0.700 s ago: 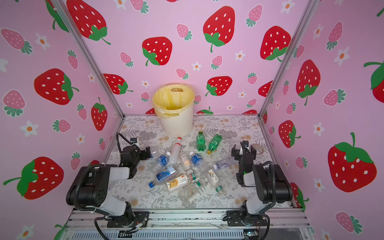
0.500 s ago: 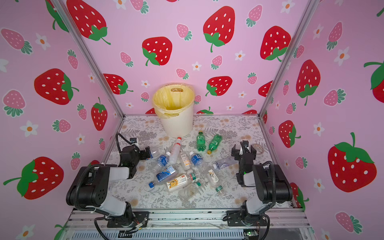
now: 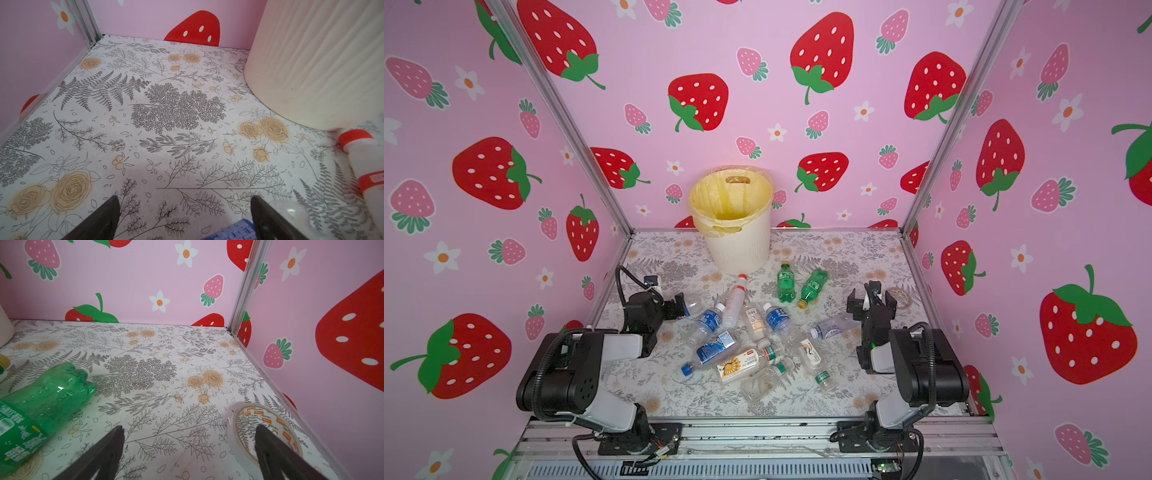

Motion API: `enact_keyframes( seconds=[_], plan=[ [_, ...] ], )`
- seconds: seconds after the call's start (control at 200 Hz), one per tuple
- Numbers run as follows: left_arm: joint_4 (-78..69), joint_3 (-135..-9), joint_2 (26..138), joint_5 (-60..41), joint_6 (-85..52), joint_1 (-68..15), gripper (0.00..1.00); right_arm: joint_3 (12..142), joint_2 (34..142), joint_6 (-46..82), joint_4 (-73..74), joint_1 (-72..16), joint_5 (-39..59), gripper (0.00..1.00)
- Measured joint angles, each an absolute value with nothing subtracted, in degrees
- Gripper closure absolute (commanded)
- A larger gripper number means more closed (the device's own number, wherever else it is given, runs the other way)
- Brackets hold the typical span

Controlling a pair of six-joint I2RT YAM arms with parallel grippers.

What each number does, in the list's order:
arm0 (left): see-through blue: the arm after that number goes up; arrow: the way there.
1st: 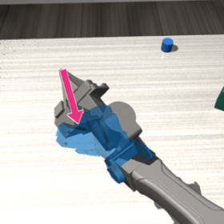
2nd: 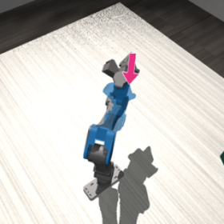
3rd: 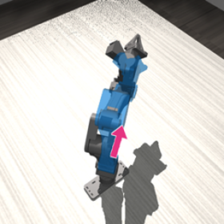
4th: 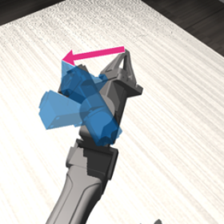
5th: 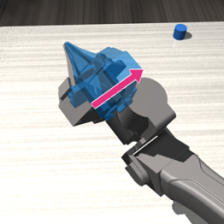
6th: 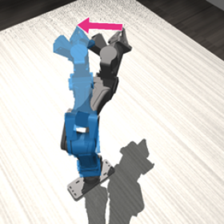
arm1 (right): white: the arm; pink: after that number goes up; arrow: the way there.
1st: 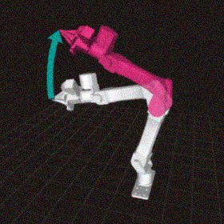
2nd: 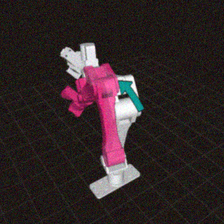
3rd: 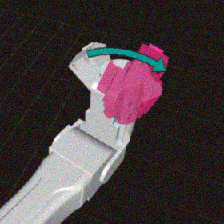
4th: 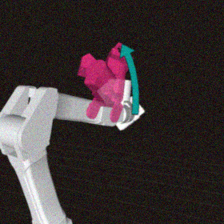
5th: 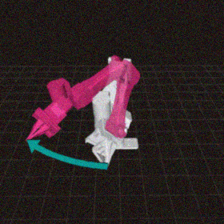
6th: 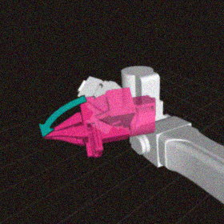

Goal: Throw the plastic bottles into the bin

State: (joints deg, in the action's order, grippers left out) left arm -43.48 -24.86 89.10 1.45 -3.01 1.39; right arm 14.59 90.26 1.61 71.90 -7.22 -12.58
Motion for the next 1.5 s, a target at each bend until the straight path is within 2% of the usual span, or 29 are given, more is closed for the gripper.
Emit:
enact_keyframes(
  seconds=[0.16,0.345,0.6,0.815,0.935,1.181,1.501],
  plan=[
    [-42.98,-24.91,88.9,1.72,-3.2,1.39,0.01,14.59,90.26,1.63,71.9,-7.25,-12.58,0.01],
    [-35.75,-26.76,82.94,5.98,-4.8,1.39,0.01,15.05,87.2,1.72,67.96,-7.57,-13.34,0.01],
    [-28.8,-29.08,77.41,13.41,-7.84,1.28,0.01,27.2,79.11,9.72,44.88,-8.14,-18.17,0.01],
    [-21.54,-31.66,70.35,16.93,-14.22,0.8,0.01,39.2,77.58,20.12,21.23,-8.25,-20.64,0.01],
    [-15.79,-36.97,70.04,15.77,-18.79,0.19,0.01,46.3,77.58,26.7,8.71,-8.32,-18.72,0.01],
    [-0.67,-50.09,73.17,10.9,-27.66,-0.99,0.01,52.82,77.73,36.99,-11.79,-8.49,-14.96,0.01],
    [11.62,-52.99,72.03,4.89,-34.46,-8.36,0.01,52.34,74.04,45.04,-24.69,-9.15,-9.5,0.01]
  ],
)
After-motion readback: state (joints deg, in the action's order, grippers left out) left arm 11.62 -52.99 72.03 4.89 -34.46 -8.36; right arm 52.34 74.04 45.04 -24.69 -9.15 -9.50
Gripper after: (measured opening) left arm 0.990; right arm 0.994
